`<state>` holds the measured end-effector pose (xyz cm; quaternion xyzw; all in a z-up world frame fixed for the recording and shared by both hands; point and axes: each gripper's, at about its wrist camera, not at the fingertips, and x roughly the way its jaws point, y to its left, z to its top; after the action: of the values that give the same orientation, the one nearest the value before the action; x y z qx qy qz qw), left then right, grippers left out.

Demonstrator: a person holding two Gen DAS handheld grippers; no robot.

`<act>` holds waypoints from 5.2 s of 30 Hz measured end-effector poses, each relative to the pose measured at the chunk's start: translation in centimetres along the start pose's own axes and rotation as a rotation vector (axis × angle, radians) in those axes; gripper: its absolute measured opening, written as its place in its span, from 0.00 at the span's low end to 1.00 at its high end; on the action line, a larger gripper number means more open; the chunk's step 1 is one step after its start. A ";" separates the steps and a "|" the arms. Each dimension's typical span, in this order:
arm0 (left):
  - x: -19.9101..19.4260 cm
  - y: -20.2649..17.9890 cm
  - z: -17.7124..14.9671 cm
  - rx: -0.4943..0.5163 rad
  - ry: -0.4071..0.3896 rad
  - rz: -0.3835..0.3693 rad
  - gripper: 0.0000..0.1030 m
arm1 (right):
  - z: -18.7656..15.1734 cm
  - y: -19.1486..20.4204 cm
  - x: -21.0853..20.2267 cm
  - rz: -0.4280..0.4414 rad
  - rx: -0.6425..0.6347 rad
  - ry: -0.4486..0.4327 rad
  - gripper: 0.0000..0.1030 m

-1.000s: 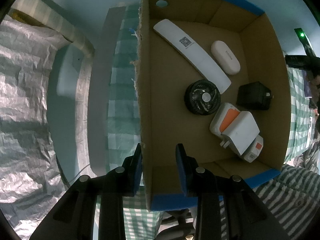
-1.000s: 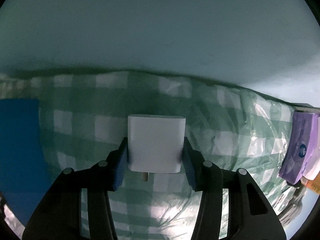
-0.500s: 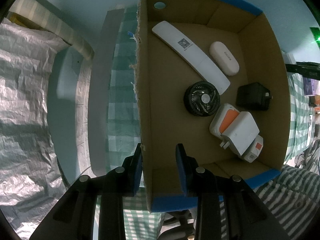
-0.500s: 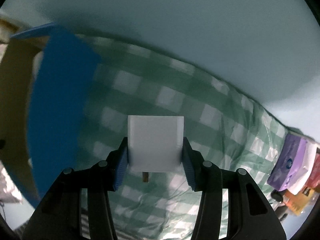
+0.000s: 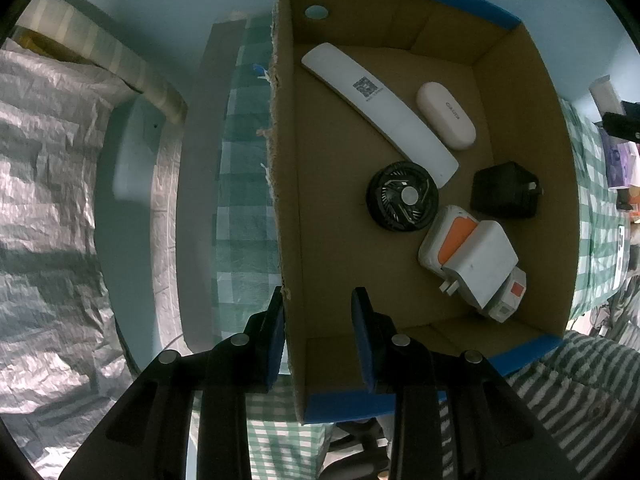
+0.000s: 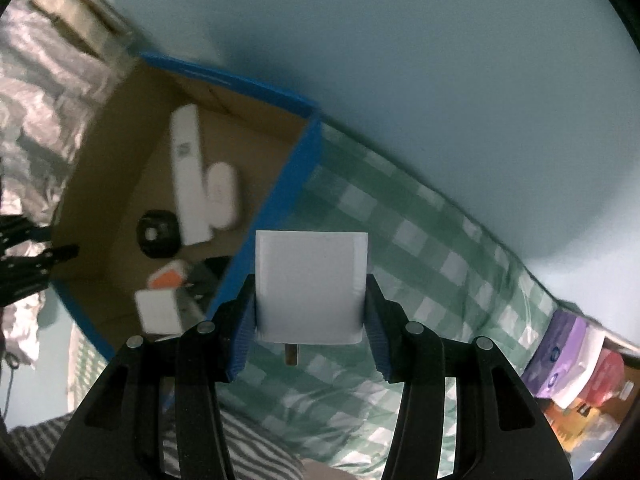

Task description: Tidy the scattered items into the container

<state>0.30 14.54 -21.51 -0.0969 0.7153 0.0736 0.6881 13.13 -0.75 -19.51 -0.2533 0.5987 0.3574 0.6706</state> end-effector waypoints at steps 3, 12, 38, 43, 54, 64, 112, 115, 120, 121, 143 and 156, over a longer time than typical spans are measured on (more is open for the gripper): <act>0.0 0.0 0.0 0.002 -0.001 0.000 0.31 | 0.8 1.4 -0.9 0.010 -0.037 -0.015 0.47; -0.1 0.0 0.0 0.004 -0.001 -0.001 0.31 | 2.0 5.6 -1.7 0.044 -0.128 -0.040 0.47; -0.3 -0.2 0.4 0.000 -0.008 -0.006 0.31 | 2.0 13.0 7.9 0.069 -0.269 0.111 0.47; -0.3 -0.2 0.3 0.001 -0.009 -0.006 0.31 | 2.0 12.6 7.8 0.069 -0.252 0.102 0.47; -1.7 -0.3 -0.4 -0.005 -0.038 0.010 0.31 | 2.2 9.9 6.5 0.045 -0.130 0.048 0.47; -7.6 -1.9 -1.6 -0.051 -0.180 0.045 0.66 | 2.1 8.0 2.0 0.030 -0.009 -0.060 0.55; -20.5 -10.8 -4.3 0.003 -0.526 0.047 0.96 | -7.3 2.3 -15.1 -0.084 0.266 -0.419 0.74; -20.5 -11.1 -4.4 0.014 -0.522 0.057 0.96 | -7.2 2.2 -15.0 -0.078 0.264 -0.417 0.74; -20.4 -11.6 -4.4 0.025 -0.521 0.066 0.96 | -7.4 2.1 -15.1 -0.080 0.265 -0.416 0.73; -20.4 -11.7 -4.5 0.025 -0.521 0.066 0.96 | -7.3 2.1 -15.1 -0.080 0.267 -0.417 0.74; -20.2 -12.3 -3.9 0.041 -0.507 0.068 0.97 | -7.3 2.2 -14.8 -0.088 0.278 -0.406 0.74; -20.2 -12.0 -3.8 0.038 -0.505 0.069 0.97 | -6.6 2.3 -14.5 -0.088 0.279 -0.400 0.74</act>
<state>0.19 2.75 -0.83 -0.0379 0.5249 0.1054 0.8438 6.82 -7.01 -6.02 -0.1082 0.4861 0.2846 0.8192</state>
